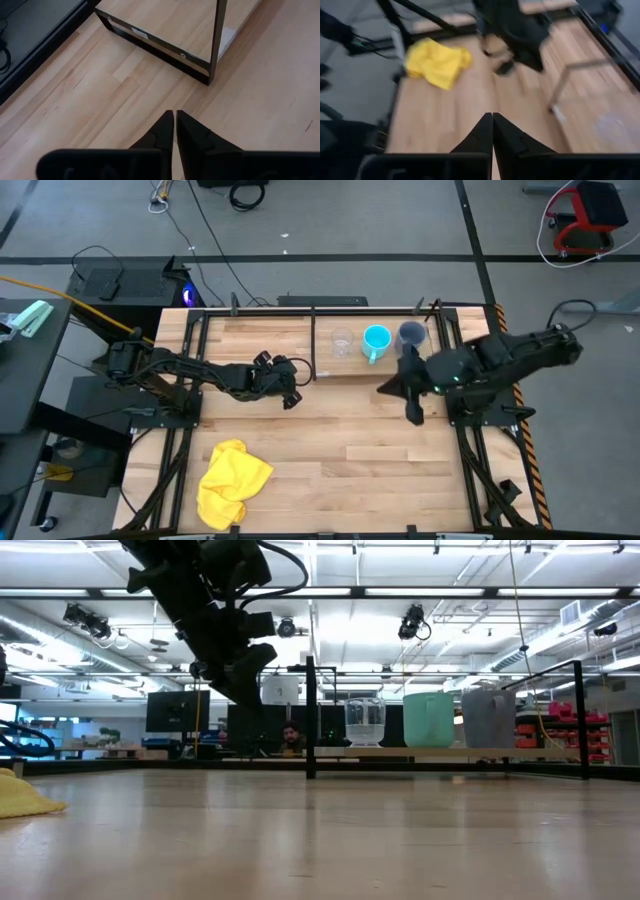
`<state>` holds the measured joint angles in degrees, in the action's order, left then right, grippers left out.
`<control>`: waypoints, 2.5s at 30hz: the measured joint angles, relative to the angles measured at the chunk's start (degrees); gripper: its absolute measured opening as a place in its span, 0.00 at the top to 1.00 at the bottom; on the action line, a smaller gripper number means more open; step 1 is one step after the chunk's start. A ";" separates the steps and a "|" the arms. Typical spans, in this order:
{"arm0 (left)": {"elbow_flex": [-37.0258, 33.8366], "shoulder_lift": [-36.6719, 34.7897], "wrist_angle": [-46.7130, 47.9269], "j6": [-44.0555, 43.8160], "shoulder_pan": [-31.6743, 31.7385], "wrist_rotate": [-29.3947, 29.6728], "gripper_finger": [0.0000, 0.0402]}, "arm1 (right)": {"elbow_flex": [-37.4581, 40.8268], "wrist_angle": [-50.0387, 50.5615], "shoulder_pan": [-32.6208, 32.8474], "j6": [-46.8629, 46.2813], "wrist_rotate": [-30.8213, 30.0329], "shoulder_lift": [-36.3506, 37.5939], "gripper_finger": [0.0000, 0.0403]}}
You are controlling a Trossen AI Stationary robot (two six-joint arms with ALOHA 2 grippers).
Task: Stack small to large cups/mugs on shelf
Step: Return to Home Position
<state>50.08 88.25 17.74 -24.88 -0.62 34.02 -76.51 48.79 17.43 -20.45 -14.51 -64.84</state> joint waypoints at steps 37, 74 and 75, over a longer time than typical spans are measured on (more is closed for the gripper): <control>21.92 -21.75 7.66 22.53 -6.62 -25.76 0.91 | 0.09 -34.47 16.32 16.21 27.93 -0.21 0.93; -18.41 -80.71 -0.59 12.65 9.20 -27.56 0.94 | 45.55 -45.56 5.45 8.41 21.88 64.71 0.93; -19.16 -82.15 -0.01 12.24 9.20 -27.02 0.94 | 46.82 -47.38 5.47 8.41 22.03 64.75 0.93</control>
<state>30.92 6.10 17.73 -12.65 8.58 7.00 -29.69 1.41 22.90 -12.03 7.52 -0.09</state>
